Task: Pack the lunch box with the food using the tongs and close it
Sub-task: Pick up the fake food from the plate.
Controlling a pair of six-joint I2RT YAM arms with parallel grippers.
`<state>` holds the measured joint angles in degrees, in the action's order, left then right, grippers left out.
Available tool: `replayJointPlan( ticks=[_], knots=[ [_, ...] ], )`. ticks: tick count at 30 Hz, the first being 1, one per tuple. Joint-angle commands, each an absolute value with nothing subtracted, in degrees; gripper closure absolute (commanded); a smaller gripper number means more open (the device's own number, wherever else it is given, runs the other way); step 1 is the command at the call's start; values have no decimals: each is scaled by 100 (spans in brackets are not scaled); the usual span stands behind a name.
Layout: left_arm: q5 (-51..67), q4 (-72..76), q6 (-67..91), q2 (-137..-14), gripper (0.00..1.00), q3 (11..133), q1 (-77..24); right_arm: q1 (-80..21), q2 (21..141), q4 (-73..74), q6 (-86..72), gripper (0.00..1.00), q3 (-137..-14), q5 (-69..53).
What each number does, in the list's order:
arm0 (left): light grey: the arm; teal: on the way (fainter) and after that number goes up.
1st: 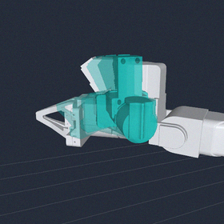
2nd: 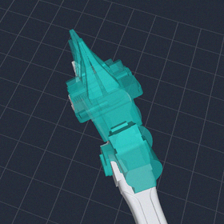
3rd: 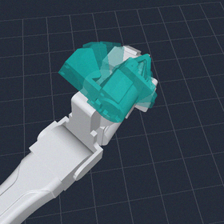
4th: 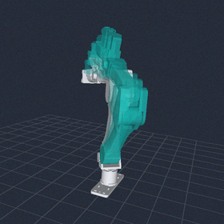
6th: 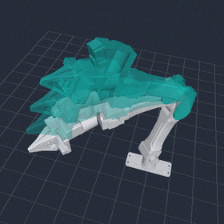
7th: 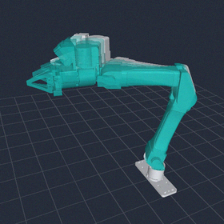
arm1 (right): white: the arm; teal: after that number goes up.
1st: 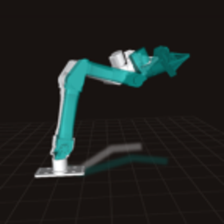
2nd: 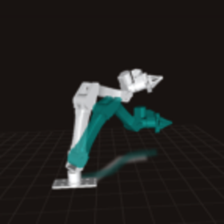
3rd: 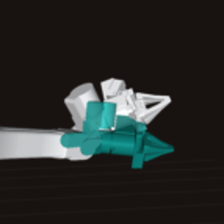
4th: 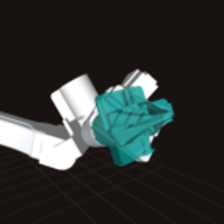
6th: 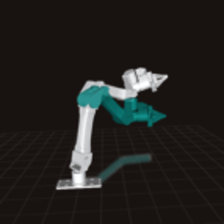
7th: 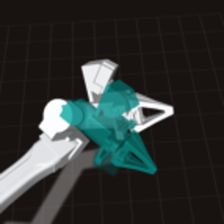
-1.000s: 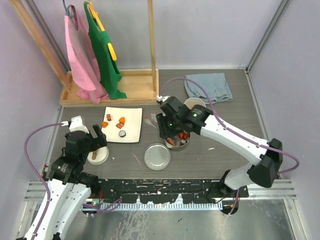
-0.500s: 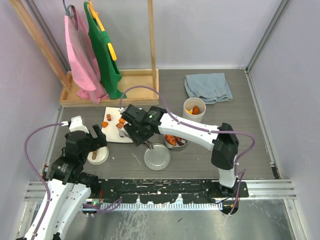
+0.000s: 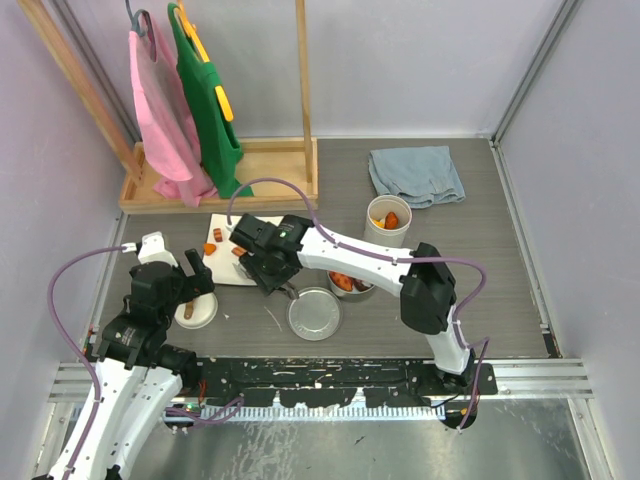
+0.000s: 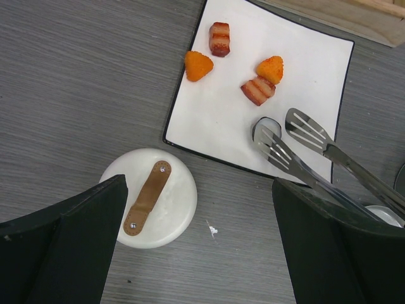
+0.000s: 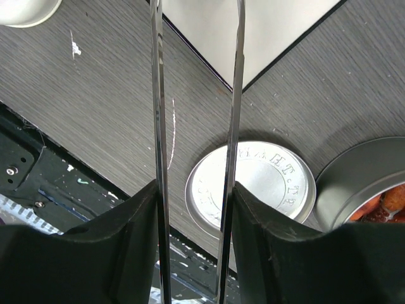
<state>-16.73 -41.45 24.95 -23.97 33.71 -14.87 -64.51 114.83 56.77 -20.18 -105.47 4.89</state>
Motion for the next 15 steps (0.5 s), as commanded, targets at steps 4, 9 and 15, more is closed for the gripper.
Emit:
replayJointPlan(
  ticks=[4,9,15],
  knots=[
    [-1758,-4012,2540,-2347,2,3437,-1448,-6537,11741,5690,-1844,50,-11104,662],
    [-1767,-4008,2540,-2345,2,3445,-1449,-6556,11829,5744,-1794,52,-11179,758],
    [-1758,-4008,2540,-2372,2,3445,-1448,-6555,11786,5735,-1793,53,-11104,876]
  ],
)
